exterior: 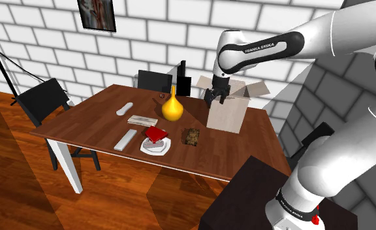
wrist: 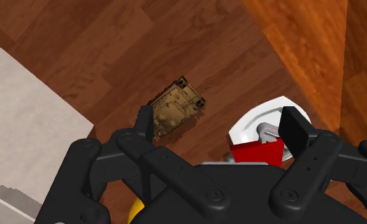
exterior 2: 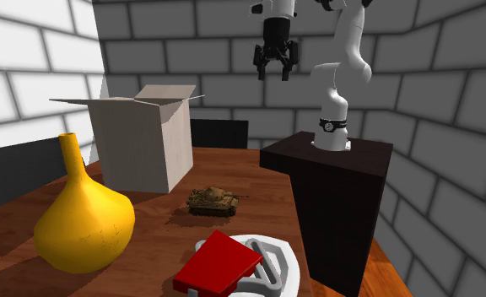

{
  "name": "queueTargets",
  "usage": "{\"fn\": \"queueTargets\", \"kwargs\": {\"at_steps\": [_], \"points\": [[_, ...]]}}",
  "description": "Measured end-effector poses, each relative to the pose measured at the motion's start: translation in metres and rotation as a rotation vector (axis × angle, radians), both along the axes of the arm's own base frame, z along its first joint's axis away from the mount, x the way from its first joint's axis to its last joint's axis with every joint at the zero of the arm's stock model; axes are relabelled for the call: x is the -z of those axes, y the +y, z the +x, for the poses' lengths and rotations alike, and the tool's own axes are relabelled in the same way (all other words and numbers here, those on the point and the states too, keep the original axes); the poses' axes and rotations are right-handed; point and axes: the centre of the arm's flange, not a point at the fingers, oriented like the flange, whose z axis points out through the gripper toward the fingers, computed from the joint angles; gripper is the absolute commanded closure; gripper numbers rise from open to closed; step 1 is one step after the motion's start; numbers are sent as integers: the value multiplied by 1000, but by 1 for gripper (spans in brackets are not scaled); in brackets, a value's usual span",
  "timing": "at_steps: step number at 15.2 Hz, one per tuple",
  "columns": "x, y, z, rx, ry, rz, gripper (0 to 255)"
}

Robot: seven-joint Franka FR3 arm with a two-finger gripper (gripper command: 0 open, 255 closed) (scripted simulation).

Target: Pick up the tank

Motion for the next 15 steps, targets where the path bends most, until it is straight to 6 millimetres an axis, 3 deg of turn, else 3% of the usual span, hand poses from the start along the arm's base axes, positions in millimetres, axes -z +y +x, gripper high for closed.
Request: {"fn": "queueTargets", "kwargs": {"at_steps": [15], "points": [[165,-49,112,252,65,64,0]]}}
